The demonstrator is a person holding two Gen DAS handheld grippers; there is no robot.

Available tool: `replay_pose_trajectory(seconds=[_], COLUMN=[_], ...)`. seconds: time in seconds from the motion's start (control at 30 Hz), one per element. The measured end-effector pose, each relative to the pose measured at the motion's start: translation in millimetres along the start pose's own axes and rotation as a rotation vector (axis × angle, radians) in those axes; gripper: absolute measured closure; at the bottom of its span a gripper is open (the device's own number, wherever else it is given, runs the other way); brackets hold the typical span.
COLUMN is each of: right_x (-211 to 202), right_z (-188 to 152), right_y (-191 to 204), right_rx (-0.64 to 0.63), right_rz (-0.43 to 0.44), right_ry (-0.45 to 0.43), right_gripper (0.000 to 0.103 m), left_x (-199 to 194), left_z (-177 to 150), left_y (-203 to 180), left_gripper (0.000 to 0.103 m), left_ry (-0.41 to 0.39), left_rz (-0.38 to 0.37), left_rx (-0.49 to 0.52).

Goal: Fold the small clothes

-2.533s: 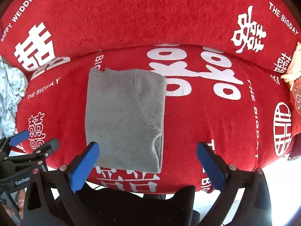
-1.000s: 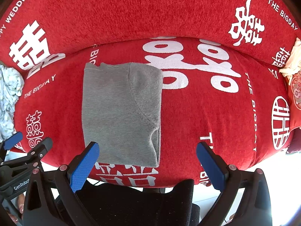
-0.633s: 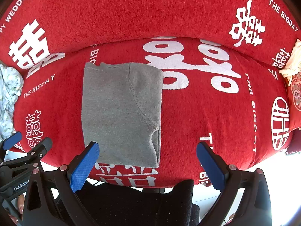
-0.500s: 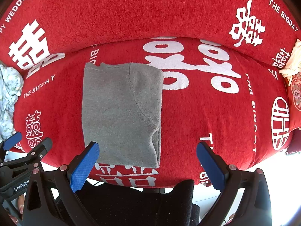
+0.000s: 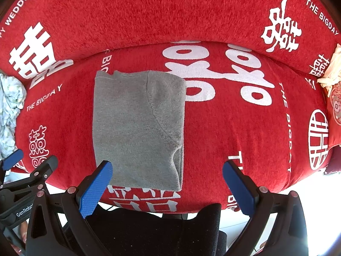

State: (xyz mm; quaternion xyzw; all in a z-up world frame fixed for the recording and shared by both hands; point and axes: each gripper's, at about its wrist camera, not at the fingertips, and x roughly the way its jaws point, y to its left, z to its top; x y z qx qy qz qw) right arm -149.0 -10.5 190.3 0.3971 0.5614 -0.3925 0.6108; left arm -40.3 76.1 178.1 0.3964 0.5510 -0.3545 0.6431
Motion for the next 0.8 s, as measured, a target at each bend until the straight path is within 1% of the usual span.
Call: replay_pose_trajectory(seconds=[0.33, 0.57, 0.73, 0.8], right_x=[3, 7, 10, 11], right_z=[1, 2, 3, 4], right_y=[-1, 1, 0, 0], right_rx=[-0.010, -0.018, -0.026, -0.026], right_rz=[-0.002, 0.000, 0.004, 0.003], right_ry=[0.010, 0.017, 0.024, 0.027], right_gripper=[0.000, 0.000, 0.000, 0.000], left_x=[1, 4, -1, 0], left_z=[1, 1, 1, 2], left_y=[2, 5, 4, 2], left_gripper=[0.000, 0.000, 0.000, 0.000], left_ry=[-0.002, 0.015, -0.028, -0.025], left_rz=[-0.004, -0.007, -0.034, -0.040], left_rx=[-0.018, -0.038, -0.032, -0.030])
